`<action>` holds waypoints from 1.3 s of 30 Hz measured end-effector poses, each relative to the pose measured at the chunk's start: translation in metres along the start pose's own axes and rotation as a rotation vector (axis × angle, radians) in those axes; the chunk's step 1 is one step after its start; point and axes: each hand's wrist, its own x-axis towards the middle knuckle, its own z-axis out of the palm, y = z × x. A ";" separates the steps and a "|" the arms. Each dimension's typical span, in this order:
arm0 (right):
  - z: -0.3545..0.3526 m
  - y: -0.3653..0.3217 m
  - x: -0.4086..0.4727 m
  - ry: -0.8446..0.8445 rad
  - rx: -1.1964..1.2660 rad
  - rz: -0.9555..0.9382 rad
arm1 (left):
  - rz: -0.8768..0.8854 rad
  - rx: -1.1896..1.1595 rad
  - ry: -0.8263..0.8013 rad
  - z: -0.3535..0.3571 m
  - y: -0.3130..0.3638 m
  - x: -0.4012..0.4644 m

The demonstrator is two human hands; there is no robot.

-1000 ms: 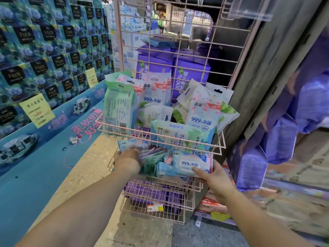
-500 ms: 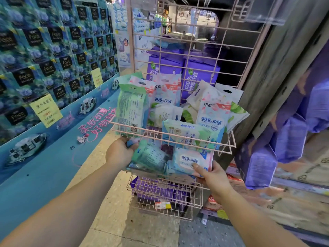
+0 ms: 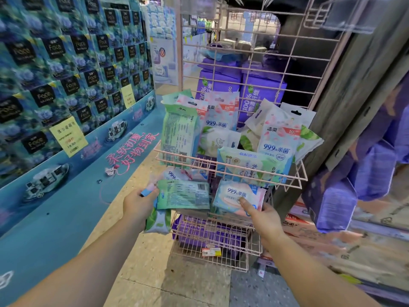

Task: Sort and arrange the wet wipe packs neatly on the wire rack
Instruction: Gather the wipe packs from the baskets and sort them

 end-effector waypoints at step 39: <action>0.014 -0.024 -0.068 -0.865 -0.795 -0.047 | 0.051 0.193 -0.601 0.019 0.002 -0.102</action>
